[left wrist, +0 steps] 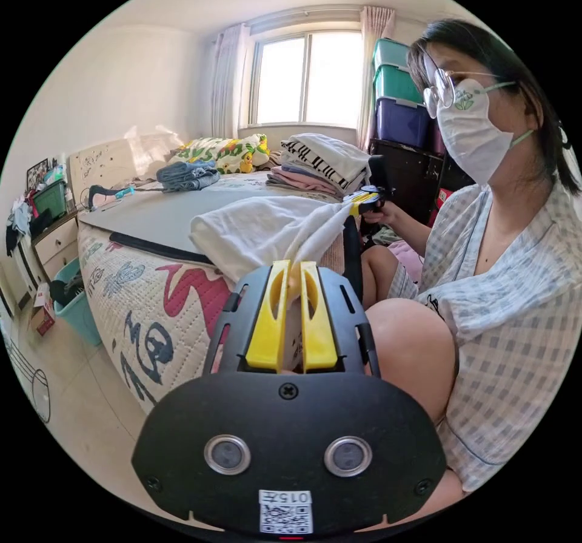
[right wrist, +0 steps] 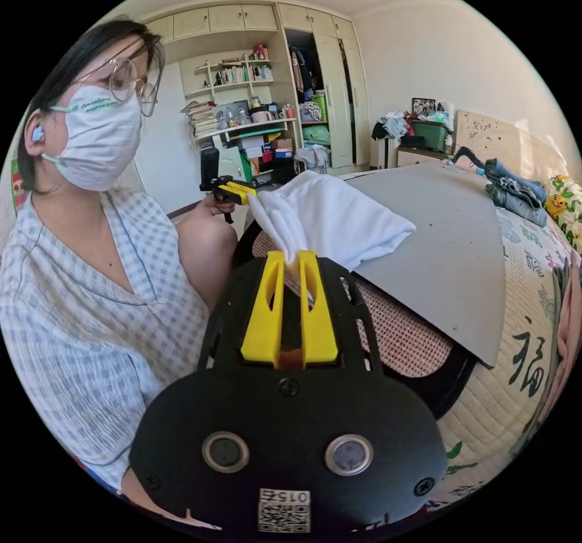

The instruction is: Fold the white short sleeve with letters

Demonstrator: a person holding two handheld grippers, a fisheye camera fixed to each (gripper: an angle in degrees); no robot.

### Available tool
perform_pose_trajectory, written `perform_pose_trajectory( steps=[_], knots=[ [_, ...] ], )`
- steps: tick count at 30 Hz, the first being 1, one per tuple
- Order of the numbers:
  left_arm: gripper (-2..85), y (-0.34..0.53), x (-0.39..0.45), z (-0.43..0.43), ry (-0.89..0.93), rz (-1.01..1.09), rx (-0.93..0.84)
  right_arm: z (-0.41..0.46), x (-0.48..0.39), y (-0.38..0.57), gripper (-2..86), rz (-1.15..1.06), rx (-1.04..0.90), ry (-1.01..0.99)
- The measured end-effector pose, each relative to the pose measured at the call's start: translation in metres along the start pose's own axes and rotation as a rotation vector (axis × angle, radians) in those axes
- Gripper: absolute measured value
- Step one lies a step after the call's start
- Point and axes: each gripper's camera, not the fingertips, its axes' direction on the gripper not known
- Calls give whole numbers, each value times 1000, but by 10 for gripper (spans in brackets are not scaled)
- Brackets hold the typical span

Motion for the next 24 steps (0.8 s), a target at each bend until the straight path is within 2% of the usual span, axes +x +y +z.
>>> perform_pose_trajectory(
  steps=[4, 9, 12, 15, 17, 20, 24],
  knots=[
    [14, -14, 25, -38, -49, 31, 3, -14, -22, 17, 78, -2, 21, 51],
    [28, -53, 37, -69, -37, -7, 140, -21, -39, 24, 86, -4, 172, 106],
    [49, -75, 45, -29, -36, 47, 51, 15, -43, 20, 97, -52, 100, 79],
    [36, -77, 47, 10, -34, 102, -30, 55, -46, 26, 77, -83, 3, 155],
    [19, -73, 37, 22, -32, 85, -67, 65, -43, 37, 33, -69, -3, 193],
    [5, -63, 39, 6, 84, 101, -60, 54, -40, 53, 1, -55, 39, 175],
    [0, -44, 62, 11, -19, 155, -125, 70, -36, 65, -6, -52, -31, 164]
  ],
)
